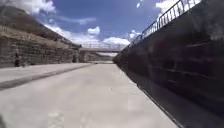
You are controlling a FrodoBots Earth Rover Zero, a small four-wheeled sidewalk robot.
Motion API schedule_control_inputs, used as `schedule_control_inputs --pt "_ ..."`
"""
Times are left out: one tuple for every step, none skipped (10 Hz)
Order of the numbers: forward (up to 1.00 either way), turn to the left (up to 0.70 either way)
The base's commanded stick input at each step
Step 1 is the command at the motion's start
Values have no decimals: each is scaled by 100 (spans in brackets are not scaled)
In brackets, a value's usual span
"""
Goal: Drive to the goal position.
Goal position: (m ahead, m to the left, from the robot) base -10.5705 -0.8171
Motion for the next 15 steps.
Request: schedule_control_inputs --pt "100 0" --pt "100 0" --pt "100 0" --pt "100 0" --pt "100 0" --pt "100 0" --pt "100 0" --pt "100 0" --pt "100 0" --pt "100 0" --pt "100 0" --pt "100 0" --pt "100 0" --pt "100 0" --pt "100 0"
